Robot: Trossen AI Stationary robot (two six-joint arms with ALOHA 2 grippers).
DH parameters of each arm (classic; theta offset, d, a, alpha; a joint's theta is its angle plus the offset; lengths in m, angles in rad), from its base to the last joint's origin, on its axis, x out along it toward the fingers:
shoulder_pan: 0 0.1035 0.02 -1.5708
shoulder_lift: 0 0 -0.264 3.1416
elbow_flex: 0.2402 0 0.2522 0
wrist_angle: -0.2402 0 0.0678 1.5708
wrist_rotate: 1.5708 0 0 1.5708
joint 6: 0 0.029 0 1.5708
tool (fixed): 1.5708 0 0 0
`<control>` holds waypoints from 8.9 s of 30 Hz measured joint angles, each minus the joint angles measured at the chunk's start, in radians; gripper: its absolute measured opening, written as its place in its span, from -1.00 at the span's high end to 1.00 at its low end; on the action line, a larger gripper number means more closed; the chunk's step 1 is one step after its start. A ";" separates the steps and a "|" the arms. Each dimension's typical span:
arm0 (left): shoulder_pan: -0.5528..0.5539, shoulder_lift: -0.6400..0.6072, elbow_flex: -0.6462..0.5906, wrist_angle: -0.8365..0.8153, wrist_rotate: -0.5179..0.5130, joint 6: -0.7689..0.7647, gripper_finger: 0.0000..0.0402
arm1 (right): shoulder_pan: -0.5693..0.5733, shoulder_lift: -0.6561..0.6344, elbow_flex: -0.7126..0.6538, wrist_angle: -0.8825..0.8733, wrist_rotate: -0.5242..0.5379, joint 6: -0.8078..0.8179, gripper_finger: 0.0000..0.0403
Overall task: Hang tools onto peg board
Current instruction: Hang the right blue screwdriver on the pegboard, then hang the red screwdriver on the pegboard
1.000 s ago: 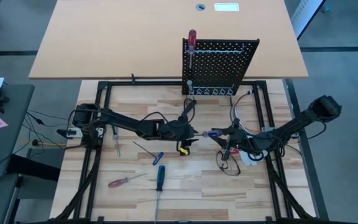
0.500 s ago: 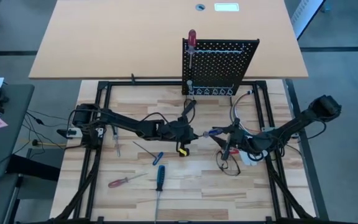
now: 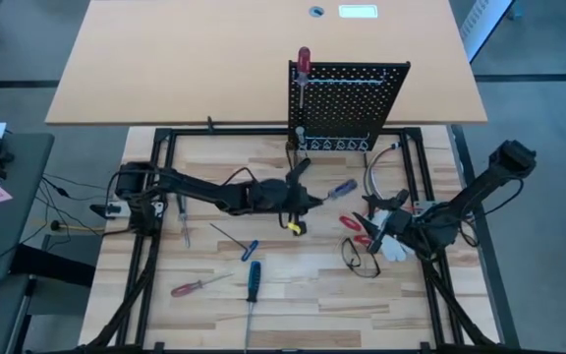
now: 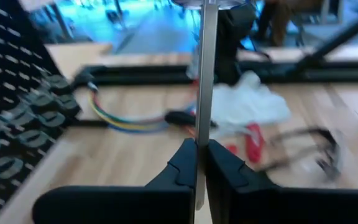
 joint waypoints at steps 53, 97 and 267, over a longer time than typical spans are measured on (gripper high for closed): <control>0.394 -0.067 0.292 0.022 0.066 -0.076 0.99 | -0.066 0.062 0.000 -0.007 -0.005 0.053 -0.19; 0.415 -0.060 0.365 -0.121 0.091 -0.114 0.99 | -0.111 0.062 0.000 -0.016 -0.083 0.096 -0.19; -0.464 -0.085 0.137 -1.655 0.084 -0.704 0.61 | -0.307 0.519 0.414 -0.458 -0.882 0.182 -0.19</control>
